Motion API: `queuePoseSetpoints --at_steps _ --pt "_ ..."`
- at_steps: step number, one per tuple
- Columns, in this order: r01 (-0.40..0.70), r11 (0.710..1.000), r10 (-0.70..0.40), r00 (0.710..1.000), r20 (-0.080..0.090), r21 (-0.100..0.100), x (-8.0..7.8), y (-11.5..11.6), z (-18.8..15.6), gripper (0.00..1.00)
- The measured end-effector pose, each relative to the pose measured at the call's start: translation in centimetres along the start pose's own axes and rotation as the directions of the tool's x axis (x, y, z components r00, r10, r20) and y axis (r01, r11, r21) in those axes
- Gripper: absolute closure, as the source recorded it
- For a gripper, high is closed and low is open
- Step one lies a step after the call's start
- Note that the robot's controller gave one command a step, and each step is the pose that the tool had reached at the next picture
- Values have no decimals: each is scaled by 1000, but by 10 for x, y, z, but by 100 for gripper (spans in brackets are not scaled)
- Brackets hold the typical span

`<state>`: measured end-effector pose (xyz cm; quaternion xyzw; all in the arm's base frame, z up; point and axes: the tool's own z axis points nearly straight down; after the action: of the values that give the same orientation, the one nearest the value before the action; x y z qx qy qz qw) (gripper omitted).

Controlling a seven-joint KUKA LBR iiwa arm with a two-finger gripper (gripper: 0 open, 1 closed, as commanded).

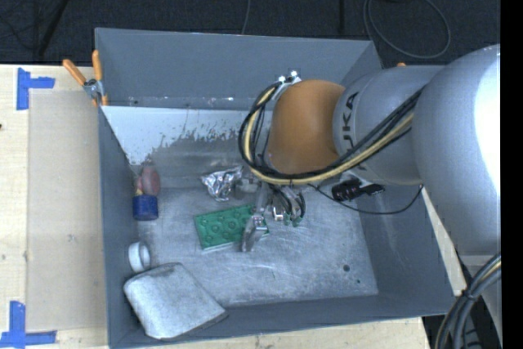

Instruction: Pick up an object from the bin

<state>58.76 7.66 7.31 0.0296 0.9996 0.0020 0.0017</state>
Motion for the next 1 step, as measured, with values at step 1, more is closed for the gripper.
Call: queuePoseSetpoints --at_steps 1 --pt "-1 1000 1 1000 -1 0 0 0 -1 100"
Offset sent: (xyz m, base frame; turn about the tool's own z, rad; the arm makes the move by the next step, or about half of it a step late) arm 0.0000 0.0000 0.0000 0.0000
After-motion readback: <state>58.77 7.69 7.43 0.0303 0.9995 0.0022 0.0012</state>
